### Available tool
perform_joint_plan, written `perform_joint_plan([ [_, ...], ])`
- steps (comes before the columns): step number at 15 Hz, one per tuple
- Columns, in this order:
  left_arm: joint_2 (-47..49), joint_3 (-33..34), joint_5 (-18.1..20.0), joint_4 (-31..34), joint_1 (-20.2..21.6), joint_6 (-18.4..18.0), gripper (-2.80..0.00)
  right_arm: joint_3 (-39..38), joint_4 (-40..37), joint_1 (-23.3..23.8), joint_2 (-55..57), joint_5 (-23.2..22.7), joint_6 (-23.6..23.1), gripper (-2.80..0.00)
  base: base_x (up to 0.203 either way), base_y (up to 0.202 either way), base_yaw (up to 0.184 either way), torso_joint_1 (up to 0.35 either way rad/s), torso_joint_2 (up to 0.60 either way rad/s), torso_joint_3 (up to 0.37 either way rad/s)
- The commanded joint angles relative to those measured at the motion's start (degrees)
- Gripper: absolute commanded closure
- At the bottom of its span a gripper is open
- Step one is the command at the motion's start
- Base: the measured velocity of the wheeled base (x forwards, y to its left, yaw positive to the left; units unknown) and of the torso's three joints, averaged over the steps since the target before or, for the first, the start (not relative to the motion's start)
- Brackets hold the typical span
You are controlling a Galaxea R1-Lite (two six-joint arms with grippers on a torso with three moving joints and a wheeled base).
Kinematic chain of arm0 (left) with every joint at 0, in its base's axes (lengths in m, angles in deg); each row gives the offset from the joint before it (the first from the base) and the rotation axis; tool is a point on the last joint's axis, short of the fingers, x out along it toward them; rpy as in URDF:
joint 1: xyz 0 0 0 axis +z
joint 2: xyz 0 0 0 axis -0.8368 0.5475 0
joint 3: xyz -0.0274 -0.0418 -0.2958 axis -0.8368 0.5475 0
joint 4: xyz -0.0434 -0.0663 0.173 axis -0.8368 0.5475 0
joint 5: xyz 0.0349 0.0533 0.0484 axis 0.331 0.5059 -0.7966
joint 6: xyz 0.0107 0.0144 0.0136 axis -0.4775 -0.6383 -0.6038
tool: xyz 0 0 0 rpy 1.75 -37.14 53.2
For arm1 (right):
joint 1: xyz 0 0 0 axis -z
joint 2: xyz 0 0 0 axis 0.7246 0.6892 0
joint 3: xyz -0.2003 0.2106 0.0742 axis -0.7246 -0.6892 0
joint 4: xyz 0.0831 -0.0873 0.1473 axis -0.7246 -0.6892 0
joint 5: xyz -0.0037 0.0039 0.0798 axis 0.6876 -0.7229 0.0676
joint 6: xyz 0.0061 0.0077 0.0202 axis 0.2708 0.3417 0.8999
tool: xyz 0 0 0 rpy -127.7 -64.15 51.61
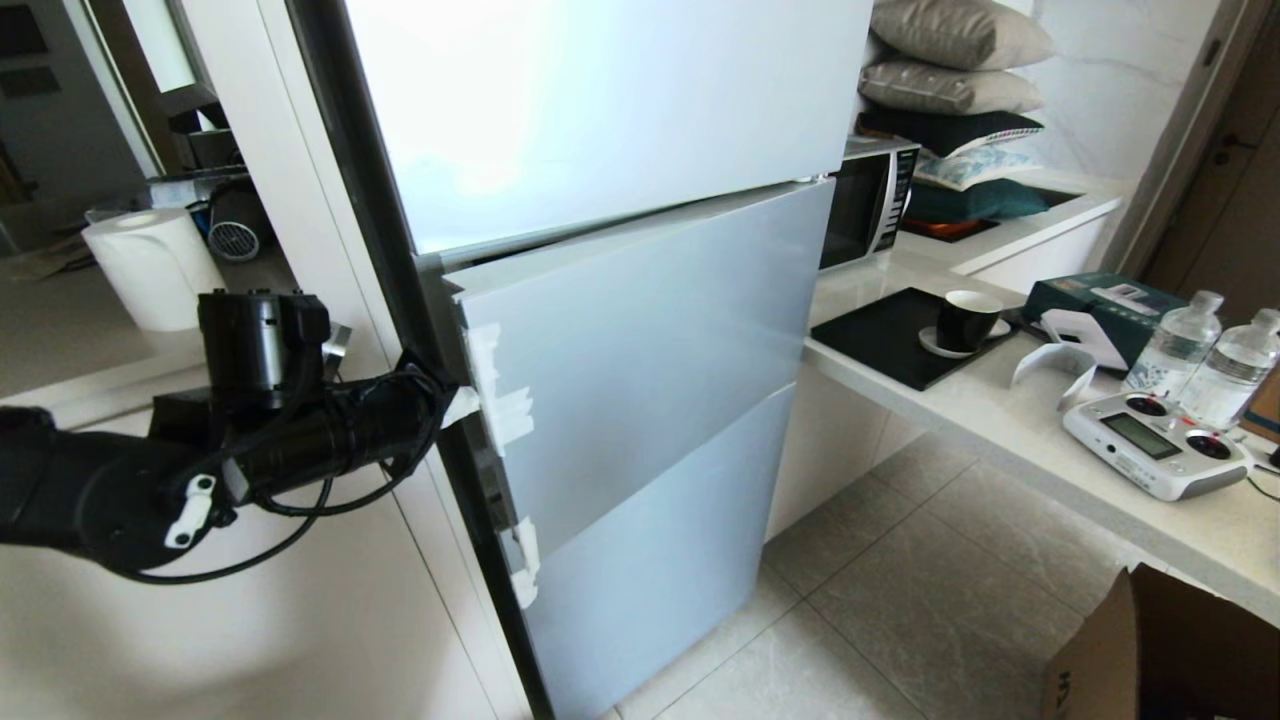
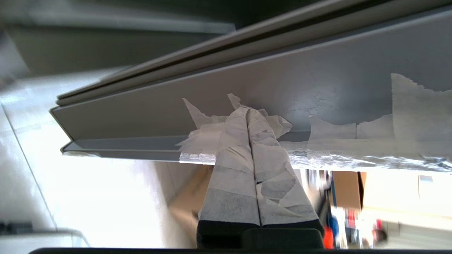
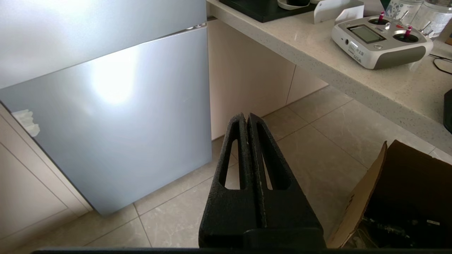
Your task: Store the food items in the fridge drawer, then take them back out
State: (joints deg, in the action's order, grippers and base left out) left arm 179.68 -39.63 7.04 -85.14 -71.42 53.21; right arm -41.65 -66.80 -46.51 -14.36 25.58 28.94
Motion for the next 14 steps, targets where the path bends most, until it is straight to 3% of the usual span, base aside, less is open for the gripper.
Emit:
perform_joint_plan([
  [1, -3.3, 2.0, -0.1, -0.4, -1.8, 0.3, 0.0, 0.0, 0.0, 0.0, 0.1, 0.0, 0.0, 0.0, 0.0, 0.0, 0.0, 0.0, 0.0, 0.0],
  [4, -8.8, 5.3, -0.2, -0.3, -7.4, 0.3, 0.0, 0.0, 0.0, 0.0, 0.1, 0.0, 0.0, 0.0, 0.0, 0.0, 0.0, 0.0, 0.0, 0.0],
  [9, -17.8, 12.4, -0.3, -0.1, -20.8, 0.2, 0.0, 0.0, 0.0, 0.0, 0.0, 0.0, 0.0, 0.0, 0.0, 0.0, 0.0, 0.0, 0.0, 0.0],
  [12, -23.9, 18.5, -1.0, 0.1, -21.7, -0.6, 0.0, 0.0, 0.0, 0.0, 0.1, 0.0, 0.0, 0.0, 0.0, 0.0, 0.0, 0.0, 0.0, 0.0],
  [14, -29.5, 20.4, -5.4, 0.8, -21.5, -4.9, 0.0, 0.0, 0.1, 0.0, 0.1, 0.0, 0.1, 0.0, 0.0, 0.0, 0.0, 0.0, 0.0, 0.0],
])
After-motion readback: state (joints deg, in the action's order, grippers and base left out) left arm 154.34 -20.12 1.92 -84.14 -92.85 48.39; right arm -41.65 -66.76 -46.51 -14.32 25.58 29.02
